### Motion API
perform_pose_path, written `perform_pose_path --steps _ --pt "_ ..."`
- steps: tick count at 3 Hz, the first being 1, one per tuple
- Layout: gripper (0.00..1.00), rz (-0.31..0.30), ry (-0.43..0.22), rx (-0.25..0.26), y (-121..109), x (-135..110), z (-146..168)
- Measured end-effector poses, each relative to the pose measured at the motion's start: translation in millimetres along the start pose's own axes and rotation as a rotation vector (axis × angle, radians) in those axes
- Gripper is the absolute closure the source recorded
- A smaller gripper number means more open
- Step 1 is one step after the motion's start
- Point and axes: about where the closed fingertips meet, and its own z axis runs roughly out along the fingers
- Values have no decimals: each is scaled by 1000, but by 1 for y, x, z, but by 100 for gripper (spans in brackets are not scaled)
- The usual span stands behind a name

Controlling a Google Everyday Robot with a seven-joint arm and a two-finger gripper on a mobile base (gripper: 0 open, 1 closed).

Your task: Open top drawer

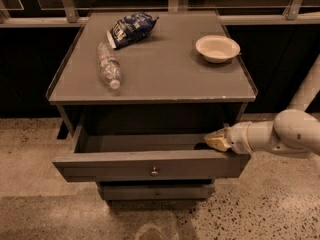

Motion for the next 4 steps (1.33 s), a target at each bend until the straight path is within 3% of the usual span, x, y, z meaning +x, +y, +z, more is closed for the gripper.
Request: perform_pose_path --steps 1,2,3,4 --pt "100 17 -3 -21 10 6 5" --pt "100 73 -31 -12 32 13 1" --pt "100 73 -32 -12 32 11 0" --pt "100 103 -53 37 49 19 -11"
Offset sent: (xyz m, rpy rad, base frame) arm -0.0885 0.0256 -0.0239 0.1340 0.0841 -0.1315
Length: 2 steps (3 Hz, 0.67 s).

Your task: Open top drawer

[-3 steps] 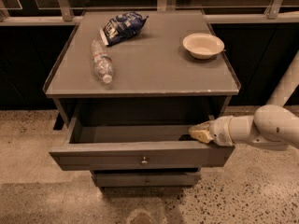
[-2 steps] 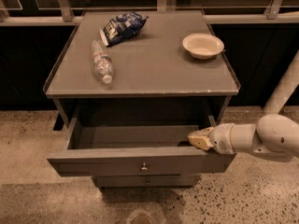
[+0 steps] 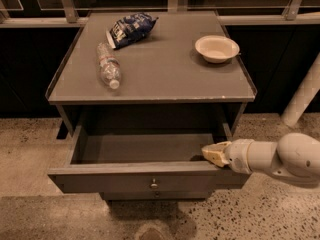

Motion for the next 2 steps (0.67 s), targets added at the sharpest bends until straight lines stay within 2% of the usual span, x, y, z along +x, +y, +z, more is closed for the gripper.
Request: perform_pose_path --steps 1,2 --pt "100 -12 -27 83 -2 -4 -17" --pt "100 -79 -84 197 -17 -35 -39"
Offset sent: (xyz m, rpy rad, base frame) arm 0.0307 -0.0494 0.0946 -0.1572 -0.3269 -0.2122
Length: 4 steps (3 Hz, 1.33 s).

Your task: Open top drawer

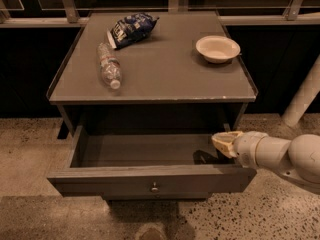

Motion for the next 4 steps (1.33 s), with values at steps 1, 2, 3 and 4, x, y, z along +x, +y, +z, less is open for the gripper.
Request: perform_pose_path --steps 1,2,3,4 --pt "81 -2 -4 12 -3 -2 0" --pt "58 -2 -4 12 -3 -2 0" --pt "35 -2 -4 12 -3 -2 0" --pt "12 -2 -4 12 -3 -2 0"
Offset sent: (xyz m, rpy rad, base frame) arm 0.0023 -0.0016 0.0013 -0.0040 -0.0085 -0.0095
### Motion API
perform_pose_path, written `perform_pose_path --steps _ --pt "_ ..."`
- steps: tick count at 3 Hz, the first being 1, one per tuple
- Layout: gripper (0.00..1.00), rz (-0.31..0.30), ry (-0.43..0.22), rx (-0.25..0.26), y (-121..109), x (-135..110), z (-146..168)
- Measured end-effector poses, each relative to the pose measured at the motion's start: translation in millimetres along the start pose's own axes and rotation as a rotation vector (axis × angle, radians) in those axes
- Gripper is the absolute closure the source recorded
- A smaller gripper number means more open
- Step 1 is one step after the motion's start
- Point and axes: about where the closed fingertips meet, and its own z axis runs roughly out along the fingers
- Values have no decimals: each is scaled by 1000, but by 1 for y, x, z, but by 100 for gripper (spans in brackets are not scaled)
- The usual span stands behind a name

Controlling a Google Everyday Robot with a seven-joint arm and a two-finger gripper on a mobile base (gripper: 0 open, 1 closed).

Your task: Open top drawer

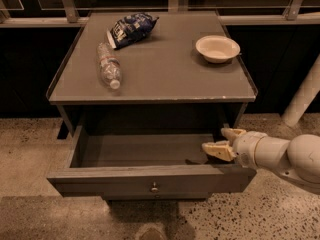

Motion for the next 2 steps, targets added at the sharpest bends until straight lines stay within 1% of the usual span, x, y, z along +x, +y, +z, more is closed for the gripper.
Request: perform_pose_path --steps 1,2 --pt "0 0 0 0 0 0 0" --pt "0 0 0 0 0 0 0"
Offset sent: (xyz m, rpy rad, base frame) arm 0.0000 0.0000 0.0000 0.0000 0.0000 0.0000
